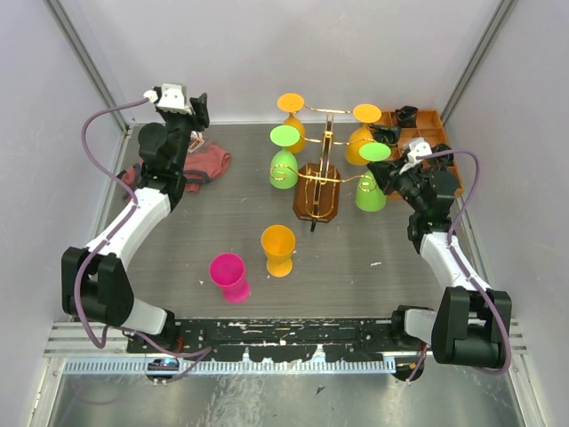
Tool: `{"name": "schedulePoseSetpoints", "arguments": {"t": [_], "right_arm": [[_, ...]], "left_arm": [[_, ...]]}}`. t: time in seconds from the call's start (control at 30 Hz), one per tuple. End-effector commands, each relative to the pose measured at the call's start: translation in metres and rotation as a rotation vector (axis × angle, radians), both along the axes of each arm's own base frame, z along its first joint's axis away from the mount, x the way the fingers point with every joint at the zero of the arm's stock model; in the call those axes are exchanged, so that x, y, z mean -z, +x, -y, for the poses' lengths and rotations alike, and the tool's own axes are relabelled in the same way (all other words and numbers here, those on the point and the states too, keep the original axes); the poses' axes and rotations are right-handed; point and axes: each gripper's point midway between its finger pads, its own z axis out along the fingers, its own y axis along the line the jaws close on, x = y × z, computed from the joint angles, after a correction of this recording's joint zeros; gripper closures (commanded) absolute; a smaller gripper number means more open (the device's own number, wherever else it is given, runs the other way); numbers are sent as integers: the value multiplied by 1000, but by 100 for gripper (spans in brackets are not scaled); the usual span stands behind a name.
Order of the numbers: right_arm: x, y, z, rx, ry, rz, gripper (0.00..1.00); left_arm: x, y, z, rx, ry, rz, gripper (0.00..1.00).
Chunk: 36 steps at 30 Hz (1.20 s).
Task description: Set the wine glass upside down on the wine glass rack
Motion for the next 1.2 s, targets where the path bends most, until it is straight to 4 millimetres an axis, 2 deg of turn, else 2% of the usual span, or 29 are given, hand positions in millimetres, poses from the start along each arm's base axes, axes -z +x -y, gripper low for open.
{"name": "schedulePoseSetpoints", "arguments": {"t": [0.0,0.53,0.83,1.17], "right_arm": [[-40,6,-4,-13,-24,136,99],[-39,20,-25,-5,1,176,99],[-42,33,-22,56,51,214,99],[-36,53,-19,100,62,208,99]], "left_arm": [[-31,-11,-6,-9,-4,75,41],[-23,-9,-4,-6,11,57,41],[-18,-3,-3,-7,22,49,41],[-15,2,-4,-18,36,47,41]]}}
